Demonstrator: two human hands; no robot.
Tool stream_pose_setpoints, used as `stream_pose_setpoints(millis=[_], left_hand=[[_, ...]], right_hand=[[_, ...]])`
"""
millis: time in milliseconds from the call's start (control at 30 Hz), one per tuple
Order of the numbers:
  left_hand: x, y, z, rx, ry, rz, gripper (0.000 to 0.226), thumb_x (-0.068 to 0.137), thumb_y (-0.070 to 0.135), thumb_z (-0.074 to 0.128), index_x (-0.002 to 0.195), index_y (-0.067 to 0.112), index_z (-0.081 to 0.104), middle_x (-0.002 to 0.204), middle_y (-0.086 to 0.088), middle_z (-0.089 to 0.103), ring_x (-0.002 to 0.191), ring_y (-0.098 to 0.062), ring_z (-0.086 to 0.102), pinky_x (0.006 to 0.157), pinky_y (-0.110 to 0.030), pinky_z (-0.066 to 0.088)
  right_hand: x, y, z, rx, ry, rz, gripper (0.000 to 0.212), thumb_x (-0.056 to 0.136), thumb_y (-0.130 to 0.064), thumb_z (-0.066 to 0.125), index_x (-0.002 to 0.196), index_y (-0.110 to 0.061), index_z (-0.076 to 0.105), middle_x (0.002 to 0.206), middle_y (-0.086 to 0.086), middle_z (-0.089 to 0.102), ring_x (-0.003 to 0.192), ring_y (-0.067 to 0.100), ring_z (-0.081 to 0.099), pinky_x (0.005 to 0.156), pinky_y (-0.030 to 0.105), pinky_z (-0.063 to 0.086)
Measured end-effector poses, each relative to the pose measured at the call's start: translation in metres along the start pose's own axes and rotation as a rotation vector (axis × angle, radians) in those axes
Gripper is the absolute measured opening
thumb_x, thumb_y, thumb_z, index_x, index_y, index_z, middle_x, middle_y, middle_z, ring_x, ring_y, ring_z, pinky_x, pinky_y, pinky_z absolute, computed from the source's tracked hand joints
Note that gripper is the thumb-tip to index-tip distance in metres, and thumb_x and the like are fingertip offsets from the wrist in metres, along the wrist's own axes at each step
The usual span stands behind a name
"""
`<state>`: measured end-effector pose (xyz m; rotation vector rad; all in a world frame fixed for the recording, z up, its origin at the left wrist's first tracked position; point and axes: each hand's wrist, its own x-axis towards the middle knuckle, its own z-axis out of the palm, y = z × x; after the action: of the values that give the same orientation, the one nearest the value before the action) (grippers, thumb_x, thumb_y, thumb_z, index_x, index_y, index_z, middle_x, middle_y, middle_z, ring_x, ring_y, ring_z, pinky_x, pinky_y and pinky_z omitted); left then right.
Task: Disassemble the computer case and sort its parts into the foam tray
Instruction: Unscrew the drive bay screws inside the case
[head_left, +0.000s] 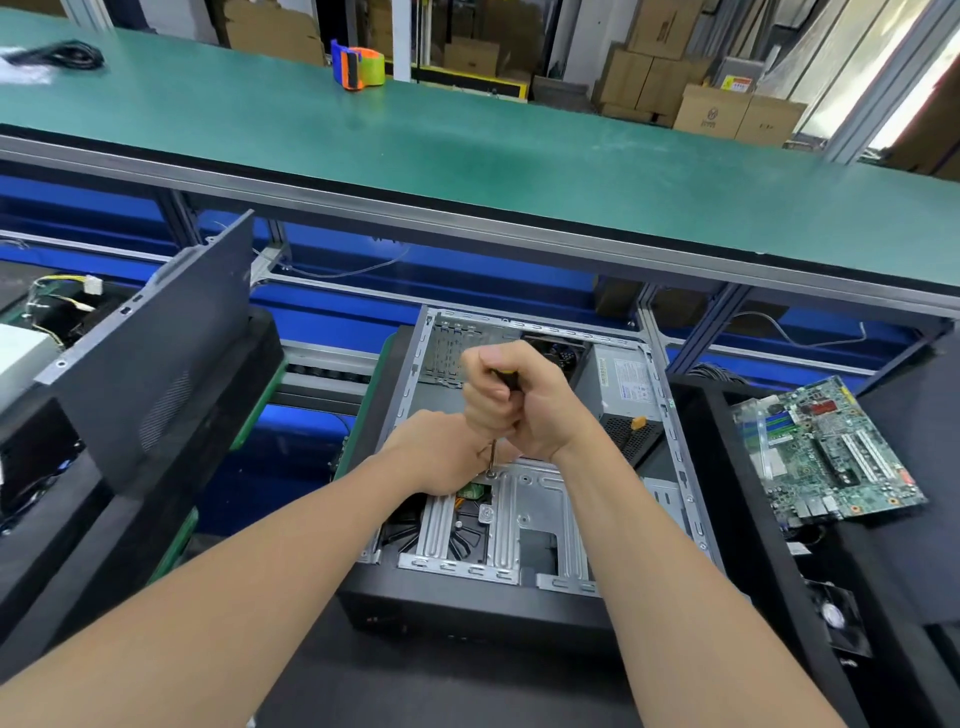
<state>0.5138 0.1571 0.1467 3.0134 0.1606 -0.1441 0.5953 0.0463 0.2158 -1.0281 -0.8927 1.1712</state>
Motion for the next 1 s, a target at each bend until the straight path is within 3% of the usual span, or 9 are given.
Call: stream_pose_setpoints(millis=[133, 233, 367, 433, 500, 600, 667, 867, 1000], left_hand=[[0.001, 0.000, 0.000, 0.005, -0.014, -0.017, 0.034, 0.100, 0.035, 0.040, 0.068, 0.024, 0.034, 0.066, 0.006, 0.041, 0.061, -0.021, 0.044, 0.057, -0.035, 0.030], [0.001, -0.001, 0.002, -0.001, -0.026, -0.031, 0.030, 0.100, 0.037, 0.037, 0.074, 0.023, 0.038, 0.068, 0.006, 0.043, 0.055, -0.016, 0.039, 0.054, -0.035, 0.028], [0.002, -0.002, 0.003, -0.036, -0.012, -0.015, 0.055, 0.085, 0.067, 0.006, 0.070, 0.025, 0.039, 0.065, 0.003, 0.048, 0.054, -0.012, 0.042, 0.052, -0.035, 0.028], [0.002, -0.001, 0.004, -0.053, 0.008, -0.005, 0.067, 0.074, 0.072, -0.006, 0.072, 0.025, 0.042, 0.063, 0.004, 0.049, 0.055, -0.012, 0.045, 0.051, -0.034, 0.027], [0.002, 0.000, 0.004, -0.040, 0.012, -0.003, 0.064, 0.078, 0.068, -0.003, 0.072, 0.024, 0.043, 0.063, 0.005, 0.050, 0.054, -0.013, 0.045, 0.052, -0.033, 0.029], [0.003, -0.001, 0.004, -0.019, 0.016, -0.009, 0.048, 0.100, 0.051, 0.020, 0.068, 0.022, 0.040, 0.062, 0.005, 0.049, 0.054, -0.013, 0.043, 0.053, -0.034, 0.031], [0.004, -0.002, 0.004, -0.011, 0.005, -0.014, 0.043, 0.104, 0.044, 0.027, 0.069, 0.022, 0.040, 0.065, 0.005, 0.050, 0.055, -0.013, 0.043, 0.053, -0.035, 0.029], [0.005, -0.004, 0.004, -0.030, -0.035, -0.004, 0.035, 0.103, 0.041, 0.031, 0.074, 0.024, 0.043, 0.070, 0.007, 0.052, 0.059, -0.009, 0.045, 0.054, -0.035, 0.029], [0.007, -0.005, 0.002, -0.048, -0.062, 0.003, 0.033, 0.103, 0.044, 0.030, 0.086, 0.024, 0.051, 0.072, 0.007, 0.053, 0.062, -0.009, 0.046, 0.056, -0.035, 0.029]], right_hand=[[-0.003, 0.002, -0.002, 0.077, 0.097, -0.093, 0.029, 0.104, -0.030, 0.040, 0.078, -0.018, 0.045, 0.049, -0.007, 0.022, 0.040, 0.009, 0.016, 0.044, 0.024, 0.013], [-0.008, 0.006, 0.003, -0.006, 0.250, -0.163, 0.030, 0.108, -0.031, 0.038, 0.084, -0.016, 0.045, 0.053, 0.000, 0.032, 0.044, 0.016, 0.023, 0.047, 0.032, 0.021], [-0.014, 0.010, 0.023, -0.235, 0.767, -0.266, 0.041, 0.107, -0.041, 0.053, 0.088, -0.006, 0.062, 0.065, 0.010, 0.060, 0.059, 0.024, 0.057, 0.061, 0.036, 0.052], [-0.014, 0.013, 0.031, -0.215, 1.030, -0.296, 0.043, 0.107, -0.044, 0.054, 0.089, -0.009, 0.070, 0.069, 0.008, 0.066, 0.063, 0.020, 0.064, 0.060, 0.031, 0.055], [-0.013, 0.014, 0.038, -0.173, 1.149, -0.306, 0.047, 0.110, -0.044, 0.048, 0.089, -0.010, 0.070, 0.070, 0.005, 0.067, 0.063, 0.019, 0.063, 0.056, 0.025, 0.051], [-0.010, 0.015, 0.046, -0.164, 1.135, -0.316, 0.050, 0.113, -0.042, 0.039, 0.086, -0.010, 0.067, 0.066, -0.001, 0.058, 0.059, 0.014, 0.052, 0.054, 0.025, 0.044], [-0.010, 0.016, 0.048, -0.149, 1.051, -0.336, 0.050, 0.114, -0.039, 0.039, 0.081, -0.012, 0.065, 0.063, -0.001, 0.052, 0.056, 0.014, 0.044, 0.051, 0.026, 0.038], [-0.013, 0.014, 0.034, -0.043, 0.776, -0.334, 0.038, 0.100, -0.020, 0.046, 0.064, -0.017, 0.061, 0.054, -0.001, 0.041, 0.043, 0.015, 0.030, 0.044, 0.026, 0.027], [-0.009, 0.011, 0.025, 0.055, 0.684, -0.335, 0.027, 0.089, -0.026, 0.049, 0.065, -0.016, 0.056, 0.048, -0.002, 0.030, 0.043, 0.018, 0.022, 0.043, 0.025, 0.026]])
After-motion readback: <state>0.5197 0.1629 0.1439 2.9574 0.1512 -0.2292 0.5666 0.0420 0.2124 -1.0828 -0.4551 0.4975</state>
